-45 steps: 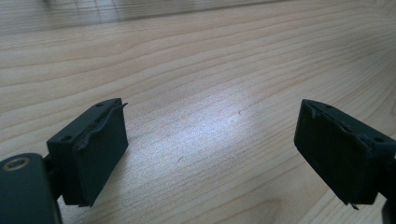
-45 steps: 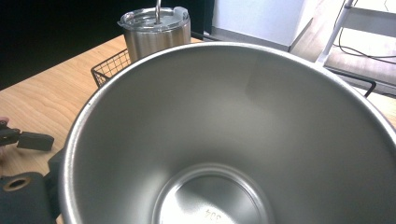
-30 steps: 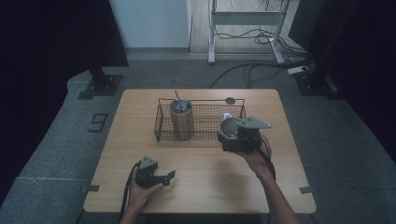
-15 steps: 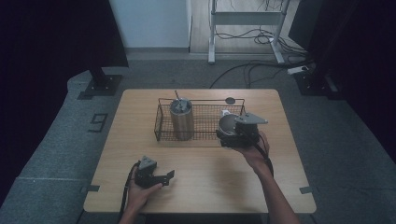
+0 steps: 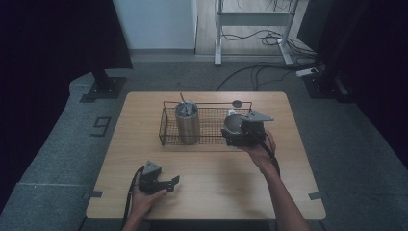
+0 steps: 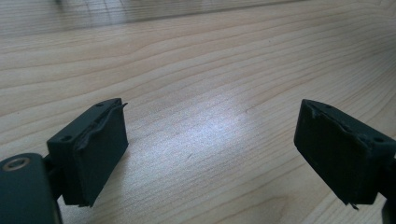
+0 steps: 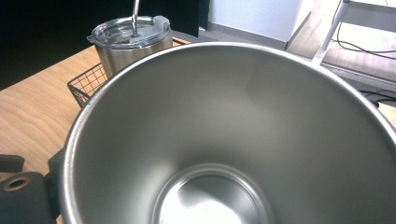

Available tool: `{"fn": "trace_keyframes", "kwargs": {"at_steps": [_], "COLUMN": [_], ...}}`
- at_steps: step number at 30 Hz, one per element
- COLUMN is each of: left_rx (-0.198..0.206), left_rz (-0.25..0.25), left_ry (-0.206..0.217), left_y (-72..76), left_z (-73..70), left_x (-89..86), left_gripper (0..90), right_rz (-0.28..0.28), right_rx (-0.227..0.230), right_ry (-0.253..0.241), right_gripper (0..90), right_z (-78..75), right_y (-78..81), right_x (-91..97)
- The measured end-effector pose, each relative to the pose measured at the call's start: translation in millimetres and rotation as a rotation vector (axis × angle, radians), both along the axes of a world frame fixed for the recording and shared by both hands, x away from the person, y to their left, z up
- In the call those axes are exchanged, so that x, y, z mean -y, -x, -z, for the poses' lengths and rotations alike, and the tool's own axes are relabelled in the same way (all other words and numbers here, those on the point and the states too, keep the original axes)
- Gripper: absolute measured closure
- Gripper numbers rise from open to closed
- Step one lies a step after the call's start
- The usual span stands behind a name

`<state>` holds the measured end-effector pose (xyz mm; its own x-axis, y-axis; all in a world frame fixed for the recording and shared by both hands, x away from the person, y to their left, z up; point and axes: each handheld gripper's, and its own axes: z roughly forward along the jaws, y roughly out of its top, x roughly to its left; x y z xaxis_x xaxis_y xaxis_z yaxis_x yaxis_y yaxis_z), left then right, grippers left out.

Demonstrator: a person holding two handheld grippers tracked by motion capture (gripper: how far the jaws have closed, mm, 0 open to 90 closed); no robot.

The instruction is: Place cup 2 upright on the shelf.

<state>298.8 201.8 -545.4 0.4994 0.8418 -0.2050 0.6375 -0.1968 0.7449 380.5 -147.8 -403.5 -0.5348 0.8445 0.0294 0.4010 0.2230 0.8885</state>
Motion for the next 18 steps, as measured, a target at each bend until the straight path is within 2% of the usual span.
{"fn": "trace_keyframes", "kwargs": {"at_steps": [18], "left_rx": [0.0], "left_rz": [-0.001], "left_ry": [-0.004], "left_y": [2.1], "left_z": [0.3], "left_x": [-0.4], "left_gripper": [9.8], "right_rz": [0.017], "right_rx": [-0.021], "right_ry": [-0.003], "right_gripper": [6.8], "right_z": [6.6], "right_y": [-18.1], "right_x": [7.6]}}
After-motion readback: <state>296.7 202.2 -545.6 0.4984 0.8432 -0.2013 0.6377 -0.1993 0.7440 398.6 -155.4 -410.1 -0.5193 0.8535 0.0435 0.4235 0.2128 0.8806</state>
